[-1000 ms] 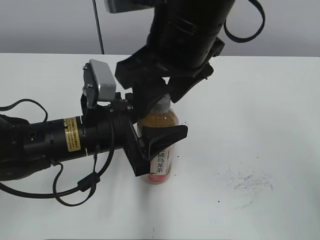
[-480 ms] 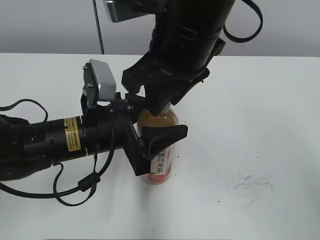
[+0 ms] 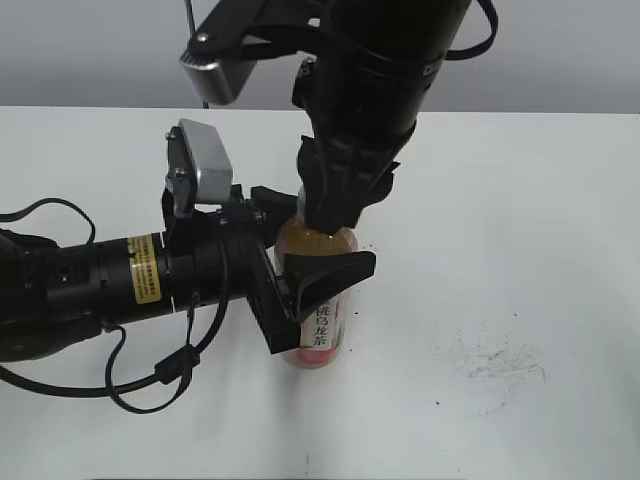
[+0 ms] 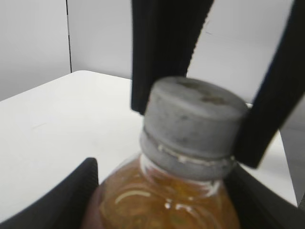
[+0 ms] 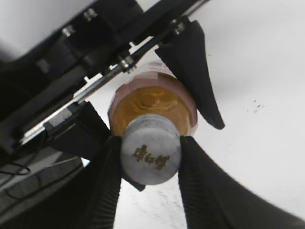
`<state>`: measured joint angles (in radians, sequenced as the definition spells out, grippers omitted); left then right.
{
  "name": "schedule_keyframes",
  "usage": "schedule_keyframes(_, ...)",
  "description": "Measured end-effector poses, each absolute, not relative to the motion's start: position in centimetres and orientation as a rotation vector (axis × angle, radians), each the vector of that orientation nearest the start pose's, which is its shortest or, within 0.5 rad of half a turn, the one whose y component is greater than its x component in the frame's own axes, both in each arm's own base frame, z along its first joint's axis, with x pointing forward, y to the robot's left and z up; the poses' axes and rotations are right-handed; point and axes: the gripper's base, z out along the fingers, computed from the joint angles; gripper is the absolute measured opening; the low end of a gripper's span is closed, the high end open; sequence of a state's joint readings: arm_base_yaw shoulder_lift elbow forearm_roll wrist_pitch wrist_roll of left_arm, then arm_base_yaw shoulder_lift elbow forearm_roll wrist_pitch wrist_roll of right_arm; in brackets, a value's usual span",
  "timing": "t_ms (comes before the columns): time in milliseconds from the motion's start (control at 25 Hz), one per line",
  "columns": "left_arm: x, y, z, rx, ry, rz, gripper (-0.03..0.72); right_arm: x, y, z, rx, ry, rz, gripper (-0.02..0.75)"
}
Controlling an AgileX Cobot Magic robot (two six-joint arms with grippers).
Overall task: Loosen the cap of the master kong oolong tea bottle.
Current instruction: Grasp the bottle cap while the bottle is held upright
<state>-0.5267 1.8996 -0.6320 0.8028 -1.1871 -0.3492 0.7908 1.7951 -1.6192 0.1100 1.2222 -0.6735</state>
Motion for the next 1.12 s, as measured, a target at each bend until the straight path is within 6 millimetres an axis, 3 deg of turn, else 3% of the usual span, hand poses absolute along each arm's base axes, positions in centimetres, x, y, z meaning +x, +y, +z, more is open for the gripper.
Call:
schedule_keyframes(280, 23.74, -20.88, 14.50, 1.008, 1.459, -0.988, 0.448, 25.77, 27.36, 30.23, -2.424, 1.521, 0.061, 0.278)
schedule_keyframes(520, 23.69, -20.90, 14.49, 1.018, 1.453, -0.987, 0.448, 25.78, 27.37, 30.26, -2.691, 0.961, -0.028, 0.278)
schedule_keyframes(880, 23.67, -20.92, 14.49, 1.021, 1.450, -0.986, 0.448, 25.84, 27.45, 30.34, -2.860, 0.130, -0.156, 0.278)
schedule_keyframes(1000, 23.68, -20.91, 14.50, 1.019, 1.451, -0.985, 0.448, 25.86, 27.47, 30.35, -2.865, -0.016, -0.179, 0.278)
schedule_keyframes(1120, 23.69, -20.91, 14.50, 1.018, 1.451, -0.985, 0.448, 25.85, 27.47, 30.38, -2.863, -0.031, -0.183, 0.278)
